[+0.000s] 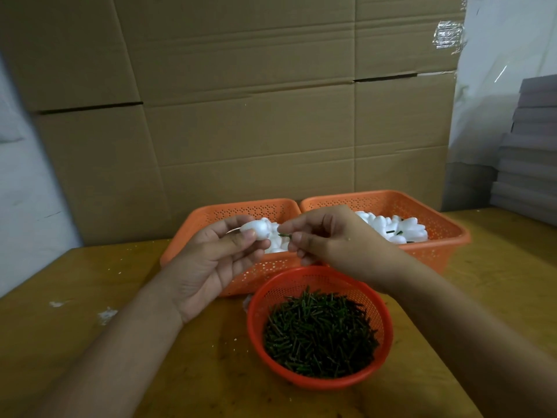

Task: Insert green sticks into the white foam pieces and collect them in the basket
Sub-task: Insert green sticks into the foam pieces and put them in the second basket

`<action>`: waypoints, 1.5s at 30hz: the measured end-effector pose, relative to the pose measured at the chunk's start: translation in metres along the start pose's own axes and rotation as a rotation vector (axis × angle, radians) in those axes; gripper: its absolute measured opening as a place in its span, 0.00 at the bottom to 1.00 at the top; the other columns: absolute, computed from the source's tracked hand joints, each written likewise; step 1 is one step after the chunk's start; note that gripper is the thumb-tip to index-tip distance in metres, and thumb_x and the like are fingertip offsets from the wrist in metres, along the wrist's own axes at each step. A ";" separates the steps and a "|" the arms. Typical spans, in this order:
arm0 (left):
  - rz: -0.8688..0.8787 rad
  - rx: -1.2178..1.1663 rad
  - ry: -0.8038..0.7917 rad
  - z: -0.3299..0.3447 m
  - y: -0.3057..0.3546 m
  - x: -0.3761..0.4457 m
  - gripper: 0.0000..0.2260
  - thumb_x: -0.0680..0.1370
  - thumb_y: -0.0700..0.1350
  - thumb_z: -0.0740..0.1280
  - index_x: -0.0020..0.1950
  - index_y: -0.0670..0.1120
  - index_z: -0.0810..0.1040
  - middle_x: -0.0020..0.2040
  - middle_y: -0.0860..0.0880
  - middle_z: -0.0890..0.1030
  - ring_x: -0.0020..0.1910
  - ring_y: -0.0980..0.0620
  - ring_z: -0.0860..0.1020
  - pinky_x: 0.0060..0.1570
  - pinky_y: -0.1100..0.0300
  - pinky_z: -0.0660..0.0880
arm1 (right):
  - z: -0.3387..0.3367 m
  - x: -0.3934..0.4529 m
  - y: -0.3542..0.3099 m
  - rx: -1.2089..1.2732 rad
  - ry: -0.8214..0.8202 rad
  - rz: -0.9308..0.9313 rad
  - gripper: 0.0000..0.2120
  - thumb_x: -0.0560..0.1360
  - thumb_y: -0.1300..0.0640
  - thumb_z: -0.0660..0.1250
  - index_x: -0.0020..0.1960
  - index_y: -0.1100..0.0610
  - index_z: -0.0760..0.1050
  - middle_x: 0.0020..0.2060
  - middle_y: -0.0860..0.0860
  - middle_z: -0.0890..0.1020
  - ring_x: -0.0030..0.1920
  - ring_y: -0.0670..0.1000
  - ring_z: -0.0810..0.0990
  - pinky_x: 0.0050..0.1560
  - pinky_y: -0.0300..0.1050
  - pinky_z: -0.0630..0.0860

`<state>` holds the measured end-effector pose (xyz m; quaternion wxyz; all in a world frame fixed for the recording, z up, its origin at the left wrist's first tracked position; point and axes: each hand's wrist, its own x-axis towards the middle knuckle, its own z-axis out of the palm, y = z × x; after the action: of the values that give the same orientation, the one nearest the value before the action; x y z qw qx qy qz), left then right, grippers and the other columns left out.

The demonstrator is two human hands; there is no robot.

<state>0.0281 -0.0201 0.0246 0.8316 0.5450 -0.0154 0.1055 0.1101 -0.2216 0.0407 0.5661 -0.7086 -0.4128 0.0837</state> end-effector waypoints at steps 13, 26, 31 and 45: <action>0.156 0.157 -0.020 0.004 -0.006 -0.001 0.12 0.70 0.34 0.72 0.51 0.44 0.84 0.57 0.41 0.84 0.57 0.40 0.84 0.48 0.61 0.81 | 0.001 0.005 0.000 -0.025 0.201 -0.042 0.09 0.76 0.68 0.69 0.43 0.55 0.81 0.33 0.57 0.83 0.33 0.50 0.82 0.47 0.56 0.81; 0.156 0.175 -0.036 0.009 -0.005 -0.005 0.12 0.69 0.34 0.74 0.52 0.42 0.83 0.58 0.40 0.84 0.57 0.40 0.84 0.48 0.63 0.81 | 0.001 0.005 0.002 -0.178 0.244 -0.106 0.06 0.76 0.57 0.72 0.41 0.57 0.83 0.31 0.55 0.83 0.26 0.47 0.77 0.31 0.47 0.77; 0.156 0.214 -0.041 0.014 -0.006 -0.007 0.12 0.67 0.36 0.75 0.50 0.45 0.85 0.58 0.41 0.84 0.57 0.41 0.83 0.48 0.62 0.81 | 0.005 0.005 0.003 -0.204 0.237 -0.110 0.05 0.76 0.58 0.72 0.41 0.56 0.83 0.31 0.56 0.83 0.26 0.46 0.76 0.32 0.50 0.77; 0.163 0.252 -0.009 0.017 -0.006 -0.009 0.14 0.66 0.38 0.75 0.51 0.45 0.84 0.56 0.42 0.85 0.54 0.43 0.85 0.46 0.62 0.81 | 0.009 0.007 0.006 -0.154 0.222 -0.135 0.06 0.76 0.59 0.72 0.40 0.56 0.83 0.33 0.56 0.84 0.35 0.61 0.81 0.34 0.57 0.78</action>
<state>0.0225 -0.0392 0.0245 0.7452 0.6425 -0.0498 0.1715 0.1122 -0.2102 0.0342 0.5568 -0.7254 -0.3994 -0.0654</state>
